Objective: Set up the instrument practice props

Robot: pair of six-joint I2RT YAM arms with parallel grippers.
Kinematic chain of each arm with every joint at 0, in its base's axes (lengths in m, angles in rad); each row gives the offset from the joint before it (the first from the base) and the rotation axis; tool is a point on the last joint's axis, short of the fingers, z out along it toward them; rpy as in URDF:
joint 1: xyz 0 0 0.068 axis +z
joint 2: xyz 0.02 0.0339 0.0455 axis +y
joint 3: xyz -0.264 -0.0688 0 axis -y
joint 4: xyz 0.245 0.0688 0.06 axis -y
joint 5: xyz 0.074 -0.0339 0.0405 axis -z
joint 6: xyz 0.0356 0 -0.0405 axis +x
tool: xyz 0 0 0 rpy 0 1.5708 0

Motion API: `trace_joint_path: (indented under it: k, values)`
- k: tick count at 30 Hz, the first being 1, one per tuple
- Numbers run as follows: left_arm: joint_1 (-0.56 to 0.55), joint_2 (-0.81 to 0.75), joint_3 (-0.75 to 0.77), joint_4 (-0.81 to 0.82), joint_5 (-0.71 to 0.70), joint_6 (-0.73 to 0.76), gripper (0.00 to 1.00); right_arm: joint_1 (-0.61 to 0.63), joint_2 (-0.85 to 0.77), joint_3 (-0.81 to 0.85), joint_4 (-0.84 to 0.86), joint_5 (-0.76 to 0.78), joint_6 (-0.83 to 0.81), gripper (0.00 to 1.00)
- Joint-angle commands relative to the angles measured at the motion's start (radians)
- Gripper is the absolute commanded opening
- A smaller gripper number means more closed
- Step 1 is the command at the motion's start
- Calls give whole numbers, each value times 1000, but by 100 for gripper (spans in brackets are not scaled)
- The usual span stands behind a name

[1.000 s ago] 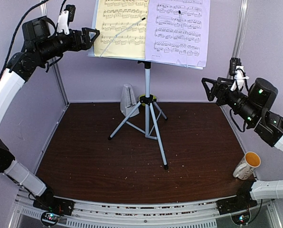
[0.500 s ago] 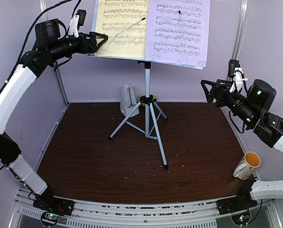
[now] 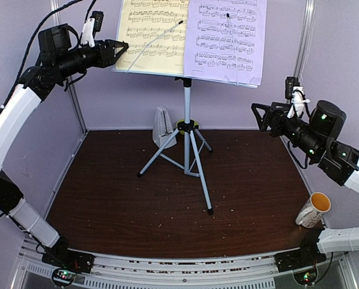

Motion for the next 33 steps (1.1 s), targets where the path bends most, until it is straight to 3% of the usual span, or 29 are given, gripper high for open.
trace_joint_path:
  k: [1, 7, 8, 11, 14, 19, 26, 33]
  values:
    - [7, -40, -30, 79, 1, 16, 51, -6, 3, 10, 10, -13, -5, 84]
    - [16, -61, -54, 71, -44, 17, 47, -5, 17, 9, 13, -19, -1, 84]
    - [18, -70, -61, 69, -77, 5, 53, -6, 23, 7, 16, -19, 2, 84]
    - [33, -113, -105, 84, -152, -18, 84, -6, 45, -6, 29, -40, 22, 82]
    - [54, -166, -159, 100, -173, -26, 97, -4, 77, -29, 57, -70, 51, 80]
    - [110, -271, -305, 99, -173, -63, 98, 9, 149, -61, 111, -127, 91, 77]
    - [175, -435, -716, 197, -58, -63, 98, 56, 253, -108, 164, -187, 105, 74]
    - [175, -366, -971, 344, -12, -89, 98, 74, 306, -156, 217, -194, 130, 74]
